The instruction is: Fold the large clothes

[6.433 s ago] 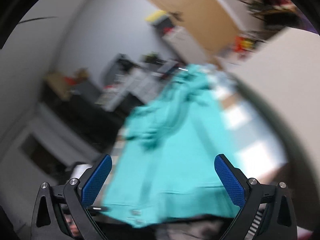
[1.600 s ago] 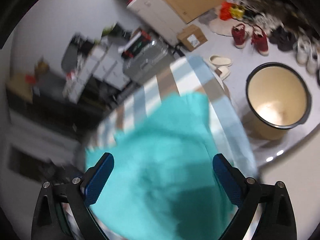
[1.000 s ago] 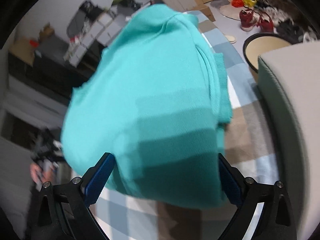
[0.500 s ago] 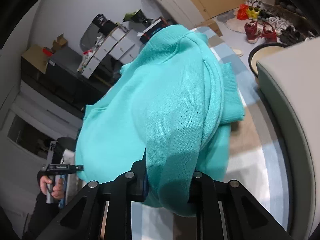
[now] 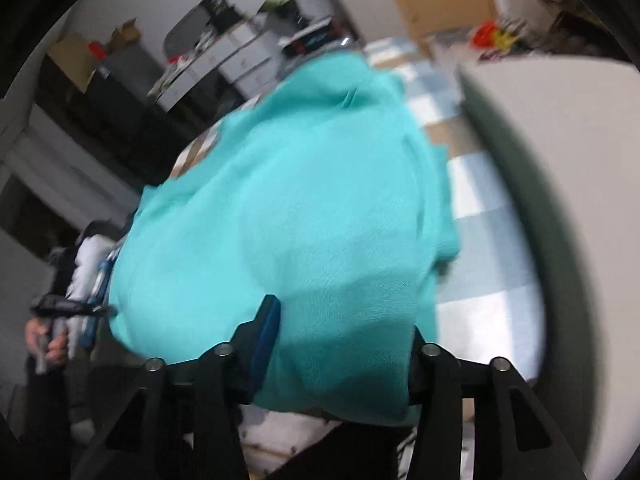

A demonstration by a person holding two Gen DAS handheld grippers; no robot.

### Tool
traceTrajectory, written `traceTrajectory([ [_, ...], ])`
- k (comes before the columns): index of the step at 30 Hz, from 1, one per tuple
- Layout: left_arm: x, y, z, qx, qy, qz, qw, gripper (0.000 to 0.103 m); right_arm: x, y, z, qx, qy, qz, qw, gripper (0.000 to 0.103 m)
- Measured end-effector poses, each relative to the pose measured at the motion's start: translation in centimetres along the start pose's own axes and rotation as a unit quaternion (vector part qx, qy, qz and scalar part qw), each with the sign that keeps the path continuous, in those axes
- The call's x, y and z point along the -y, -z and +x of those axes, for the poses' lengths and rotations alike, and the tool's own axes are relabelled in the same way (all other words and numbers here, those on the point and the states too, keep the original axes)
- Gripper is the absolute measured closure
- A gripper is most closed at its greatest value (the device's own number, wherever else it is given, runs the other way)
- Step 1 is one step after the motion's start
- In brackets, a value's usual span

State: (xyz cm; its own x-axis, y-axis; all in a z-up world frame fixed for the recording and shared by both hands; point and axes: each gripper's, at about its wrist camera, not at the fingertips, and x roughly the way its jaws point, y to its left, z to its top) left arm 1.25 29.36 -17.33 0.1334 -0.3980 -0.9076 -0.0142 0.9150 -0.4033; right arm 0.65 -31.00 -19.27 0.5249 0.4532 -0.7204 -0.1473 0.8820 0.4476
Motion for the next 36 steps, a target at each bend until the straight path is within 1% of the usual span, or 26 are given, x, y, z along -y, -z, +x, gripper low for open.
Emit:
traceTrajectory([
  [1, 0.7, 0.1, -0.9, 0.010, -0.010, 0.010, 0.9998, 0.079, 0.0, -0.1, -1.1, 0.028, 0.000, 0.014, 1.000, 0.045],
  [2, 1.5, 0.5, -2.3, 0.030, -0.025, 0.029, 0.9988, 0.070, -0.2, 0.0, -2.3, 0.059, 0.004, 0.023, 0.998, 0.035],
  [3, 2.8, 0.8, -4.0, 0.053, -0.036, 0.051, 0.9966, 0.046, -0.9, 0.0, -3.3, 0.090, 0.011, 0.015, 0.996, 0.029],
  [4, 2.9, 0.8, -4.8, 0.073, -0.041, 0.069, 0.9941, 0.033, -1.7, 0.0, -4.1, 0.112, 0.013, 0.003, 0.994, 0.021],
  [5, 3.9, 1.0, -5.7, 0.095, -0.046, 0.090, 0.9902, 0.021, -3.2, 0.1, -5.2, 0.144, 0.002, -0.019, 0.989, 0.020],
  [7, 5.0, 0.3, -6.5, 0.120, -0.057, 0.140, 0.9812, 0.021, -6.5, 0.4, -6.7, 0.186, -0.022, -0.055, 0.981, 0.019],
  [8, 5.0, -0.5, -5.7, 0.117, -0.063, 0.161, 0.9781, 0.021, -8.5, 0.8, -7.6, 0.220, -0.037, -0.072, 0.972, 0.012],
  [10, 8.9, -3.0, -3.5, 0.107, -0.077, 0.210, 0.9689, 0.021, -11.2, 2.0, -8.8, 0.268, -0.087, -0.099, 0.954, 0.000],
  [12, 12.5, -4.8, -1.1, 0.099, -0.101, 0.275, 0.9510, 0.021, -13.5, 3.7, -8.7, 0.290, -0.135, -0.131, 0.938, 0.000],
  [13, 13.3, -5.0, -0.8, 0.101, -0.107, 0.300, 0.9427, 0.021, -14.6, 4.7, -8.0, 0.288, -0.154, -0.148, 0.933, 0.000],
  [14, 14.9, -5.7, 0.6, 0.111, -0.127, 0.336, 0.9265, 0.021, -15.3, 5.6, -7.2, 0.286, -0.165, -0.158, 0.931, 0.000],
  [16, 16.5, -6.6, 2.0, 0.105, -0.157, 0.387, 0.9024, 0.021, -15.9, 7.3, -5.1, 0.277, -0.182, -0.172, 0.928, 0.000],
  [17, 17.3, -7.1, 3.4, 0.088, -0.167, 0.410, 0.8924, 0.021, -16.0, 7.8, -4.2, 0.267, -0.185, -0.172, 0.930, 0.000],
  [18, 17.8, -7.8, 4.8, 0.070, -0.170, 0.428, 0.8850, 0.021, -16.4, 7.3, -3.5, 0.232, -0.182, -0.172, 0.940, 0.000],
  [19, 18.2, -8.6, 5.9, 0.055, -0.165, 0.438, 0.8822, 0.021, -16.5, 7.1, -3.5, 0.223, -0.188, -0.175, 0.940, 0.000],
  [21, 18.8, -9.3, 6.1, 0.034, -0.152, 0.444, 0.8826, 0.021, -15.7, 7.4, -4.1, 0.253, -0.199, -0.171, 0.931, 0.000],
  [23, 18.9, -10.2, 6.7, 0.015, -0.136, 0.454, 0.8803, 0.021, -14.9, 6.8, -3.8, 0.245, -0.215, -0.148, 0.933, 0.000],
  [25, 18.7, -10.8, 7.6, 0.001, -0.128, 0.468, 0.8745, 0.021, -14.1, 6.2, -3.1, 0.223, -0.222, -0.124, 0.941, 0.000],
  [26, 18.1, -11.3, 8.4, -0.019, -0.119, 0.470, 0.8745, 0.021, -13.9, 5.8, -2.6, 0.214, -0.220, -0.113, 0.945, 0.000],
  [28, 18.0, -12.1, 9.6, -0.050, -0.115, 0.456, 0.8814, 0.027, -13.1, 5.4, -2.4, 0.205, -0.228, -0.093, 0.947, 0.000],
  [30, 17.3, -12.1, 9.7, -0.074, -0.086, 0.446, 0.8876, 0.054, -12.5, 6.1, -3.3, 0.209, -0.231, -0.087, 0.946, 0.000],
  [31, 16.9, -12.1, 9.5, -0.084, -0.067, 0.442, 0.8907, 0.065, -12.4, 6.1, -3.4, 0.211, -0.233, -0.085, 0.946, 0.000],
  [32, 16.8, -11.9, 9.2, -0.087, -0.059, 0.441, 0.8915, 0.090, -12.3, 6.1, -3.6, 0.212, -0.234, -0.084, 0.945, 0.000],
  [34, 16.6, -11.6, 8.7, -0.090, -0.058, 0.431, 0.8957, 0.098, -12.5, 6.8, -4.6, 0.214, -0.230, -0.085, 0.945, 0.000],
  [35, 16.8, -11.0, 8.3, -0.087, -0.054, 0.443, 0.8907, 0.100, -12.4, 6.9, -4.5, 0.213, -0.229, -0.086, 0.946, 0.000],
  [36, 17.3, -10.2, 7.6, -0.065, -0.072, 0.466, 0.8793, 0.100, -12.5, 6.9, -4.4, 0.210, -0.229, -0.086, 0.947, 0.000],
])
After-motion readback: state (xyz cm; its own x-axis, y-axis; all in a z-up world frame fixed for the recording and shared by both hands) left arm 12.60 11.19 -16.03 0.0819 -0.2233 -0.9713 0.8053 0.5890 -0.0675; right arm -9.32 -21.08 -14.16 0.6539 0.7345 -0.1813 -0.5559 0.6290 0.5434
